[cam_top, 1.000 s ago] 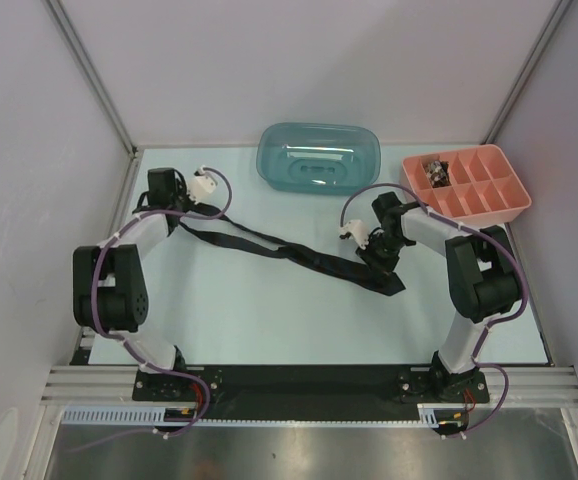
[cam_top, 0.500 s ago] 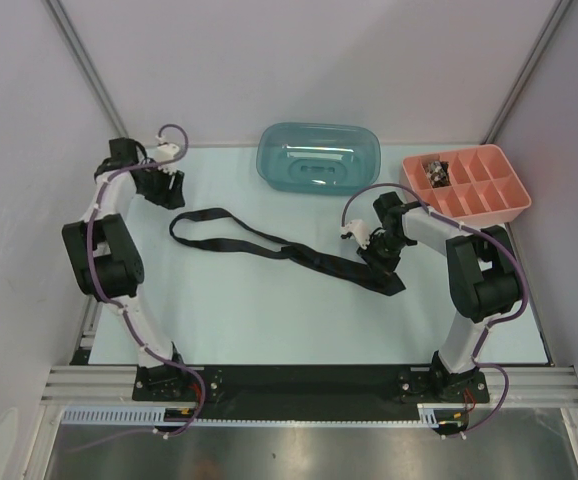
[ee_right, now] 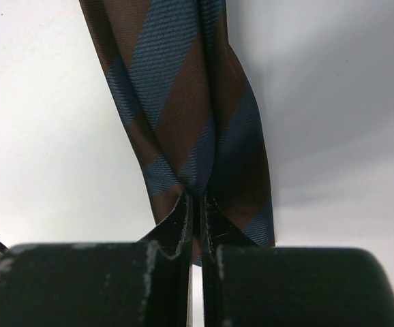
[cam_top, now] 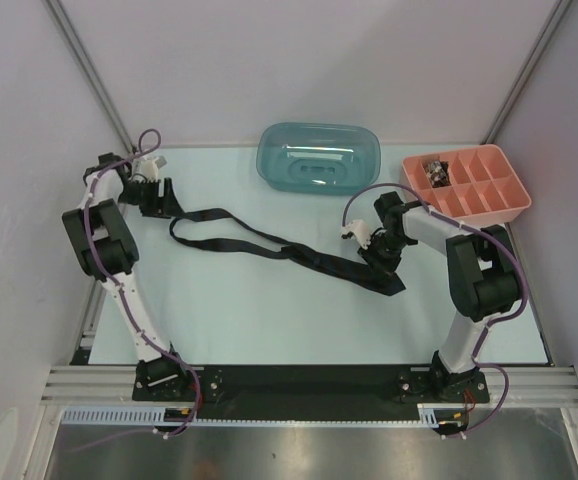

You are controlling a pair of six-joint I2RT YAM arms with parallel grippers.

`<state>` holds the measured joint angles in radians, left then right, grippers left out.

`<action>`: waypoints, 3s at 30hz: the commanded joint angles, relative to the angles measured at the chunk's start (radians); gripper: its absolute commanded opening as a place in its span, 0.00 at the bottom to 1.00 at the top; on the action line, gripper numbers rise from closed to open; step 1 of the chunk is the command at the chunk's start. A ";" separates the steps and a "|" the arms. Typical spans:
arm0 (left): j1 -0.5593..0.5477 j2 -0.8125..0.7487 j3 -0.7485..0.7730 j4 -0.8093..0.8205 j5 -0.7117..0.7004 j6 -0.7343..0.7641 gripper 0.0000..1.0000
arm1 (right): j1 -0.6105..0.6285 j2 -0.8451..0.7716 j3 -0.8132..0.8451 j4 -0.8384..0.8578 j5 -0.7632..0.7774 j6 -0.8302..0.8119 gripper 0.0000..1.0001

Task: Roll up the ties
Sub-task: Flatten out the tie at the center of the board.

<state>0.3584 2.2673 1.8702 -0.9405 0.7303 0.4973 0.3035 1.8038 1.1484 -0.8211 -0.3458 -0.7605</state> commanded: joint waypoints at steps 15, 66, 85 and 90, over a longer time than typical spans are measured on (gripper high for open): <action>0.086 0.084 -0.106 -0.049 0.460 -0.111 0.66 | 0.013 0.034 0.036 -0.052 0.028 -0.007 0.00; -0.180 -0.630 -0.590 0.484 -0.363 -0.020 0.00 | 0.045 0.097 0.045 -0.039 0.076 -0.026 0.00; -0.388 -0.683 -0.773 1.024 -1.144 0.412 0.00 | 0.028 0.103 0.028 -0.018 0.108 -0.033 0.00; -0.389 -0.551 -0.746 0.993 -1.197 0.407 0.00 | 0.025 0.098 0.033 -0.019 0.099 -0.031 0.00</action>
<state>-0.0429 1.6341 1.0580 0.1024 -0.3752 0.8848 0.3351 1.8545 1.2045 -0.8749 -0.3004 -0.7612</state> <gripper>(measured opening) 0.011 0.023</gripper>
